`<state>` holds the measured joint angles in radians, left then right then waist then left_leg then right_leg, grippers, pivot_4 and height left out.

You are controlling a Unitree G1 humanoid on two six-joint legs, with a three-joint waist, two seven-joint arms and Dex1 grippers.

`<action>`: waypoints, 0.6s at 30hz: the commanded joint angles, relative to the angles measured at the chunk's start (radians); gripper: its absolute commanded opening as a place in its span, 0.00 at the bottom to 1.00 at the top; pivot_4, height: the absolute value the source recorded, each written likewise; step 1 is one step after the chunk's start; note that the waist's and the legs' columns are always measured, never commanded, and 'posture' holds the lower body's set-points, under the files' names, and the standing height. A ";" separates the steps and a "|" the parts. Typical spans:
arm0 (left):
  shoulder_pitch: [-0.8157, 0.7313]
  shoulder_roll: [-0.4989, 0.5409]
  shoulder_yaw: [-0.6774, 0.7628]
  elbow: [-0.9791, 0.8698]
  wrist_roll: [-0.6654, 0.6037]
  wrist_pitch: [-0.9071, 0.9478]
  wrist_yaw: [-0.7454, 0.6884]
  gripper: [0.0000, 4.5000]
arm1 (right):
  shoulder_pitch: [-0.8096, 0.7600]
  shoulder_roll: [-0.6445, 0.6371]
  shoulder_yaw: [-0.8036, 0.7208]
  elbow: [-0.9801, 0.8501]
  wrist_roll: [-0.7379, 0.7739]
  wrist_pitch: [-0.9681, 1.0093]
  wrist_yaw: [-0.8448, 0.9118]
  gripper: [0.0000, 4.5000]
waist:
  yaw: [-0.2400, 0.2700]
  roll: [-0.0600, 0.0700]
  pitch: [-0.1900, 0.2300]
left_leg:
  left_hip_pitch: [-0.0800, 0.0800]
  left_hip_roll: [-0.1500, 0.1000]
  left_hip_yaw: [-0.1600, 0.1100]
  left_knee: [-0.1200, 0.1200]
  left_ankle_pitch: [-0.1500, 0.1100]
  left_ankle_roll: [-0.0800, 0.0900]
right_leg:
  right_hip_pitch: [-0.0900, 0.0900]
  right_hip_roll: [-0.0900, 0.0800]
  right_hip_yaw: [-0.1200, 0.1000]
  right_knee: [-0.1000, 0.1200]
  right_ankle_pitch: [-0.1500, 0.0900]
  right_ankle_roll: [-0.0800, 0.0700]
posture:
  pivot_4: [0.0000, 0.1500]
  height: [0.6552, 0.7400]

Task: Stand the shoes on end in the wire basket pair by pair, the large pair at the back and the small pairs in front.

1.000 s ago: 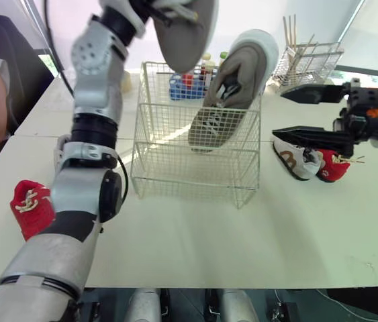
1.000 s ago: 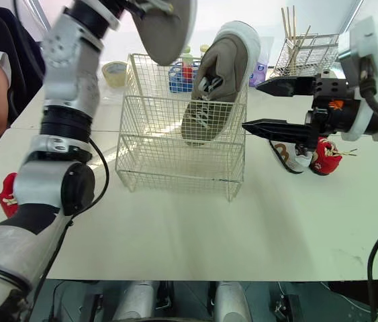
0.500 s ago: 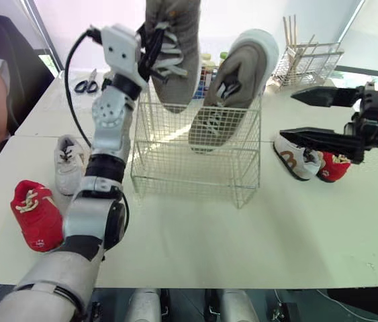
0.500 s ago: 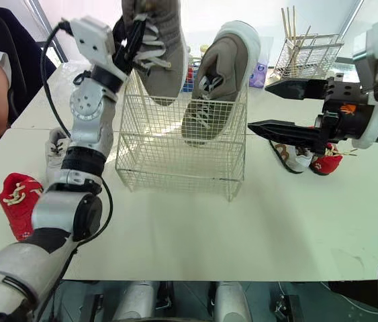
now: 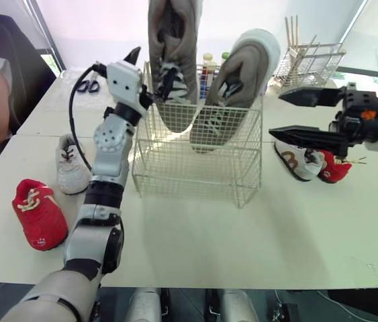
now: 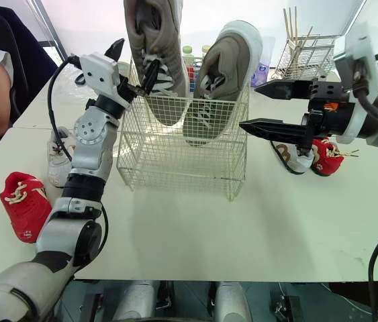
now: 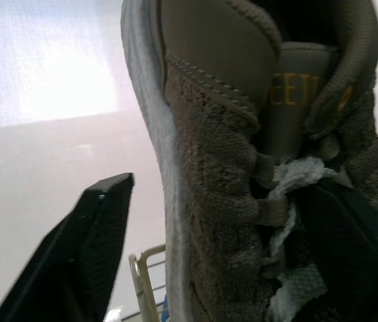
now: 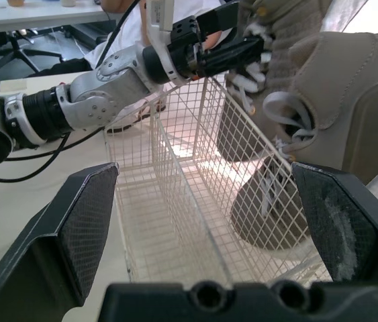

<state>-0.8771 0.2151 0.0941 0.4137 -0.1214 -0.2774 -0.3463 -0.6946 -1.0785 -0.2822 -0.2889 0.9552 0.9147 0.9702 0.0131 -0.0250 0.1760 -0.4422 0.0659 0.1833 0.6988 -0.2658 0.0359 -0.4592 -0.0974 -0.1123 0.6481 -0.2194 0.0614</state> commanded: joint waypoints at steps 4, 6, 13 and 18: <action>0.080 0.014 -0.001 -0.352 -0.066 0.221 0.014 0.99 | -0.023 0.020 -0.001 0.011 -0.015 -0.037 0.012 1.00 | -0.002 0.000 0.000 | 0.000 0.000 0.000 0.000 0.000 0.000 | 0.000 0.000 0.000 0.000 0.000 0.000 | 1.00 0.94; 0.115 0.029 -0.013 -0.457 -0.080 0.300 0.002 0.99 | -0.021 0.027 0.000 0.016 -0.020 -0.042 0.016 1.00 | -0.002 0.000 0.000 | 0.000 0.000 0.000 0.000 0.000 0.000 | 0.000 0.000 0.000 0.000 0.000 0.000 | 1.00 0.94; 0.175 0.112 -0.004 -0.666 -0.118 0.503 -0.022 0.99 | -0.025 0.059 0.023 0.038 -0.041 -0.068 0.025 1.00 | -0.001 0.000 0.000 | 0.001 0.000 0.000 0.000 0.000 0.000 | 0.001 0.000 0.000 0.000 0.000 0.000 | 1.00 0.94; 0.126 0.159 0.044 -0.668 -0.160 0.558 -0.025 0.99 | -0.034 0.088 0.045 0.058 -0.065 -0.090 0.032 1.00 | -0.002 0.001 0.000 | 0.001 0.000 0.000 0.000 0.000 -0.001 | 0.002 0.000 0.000 0.000 0.000 0.000 | 1.00 0.94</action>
<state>-0.7127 0.3573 0.1079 -0.2203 -0.2559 0.2740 -0.3664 -0.6981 -0.9937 -0.2210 -0.2278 0.8978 0.8465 0.9972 0.0108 -0.0244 0.1756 -0.4408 0.0661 0.1834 0.6988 -0.2655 0.0352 -0.4576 -0.0969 -0.1123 0.6483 -0.2192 0.0618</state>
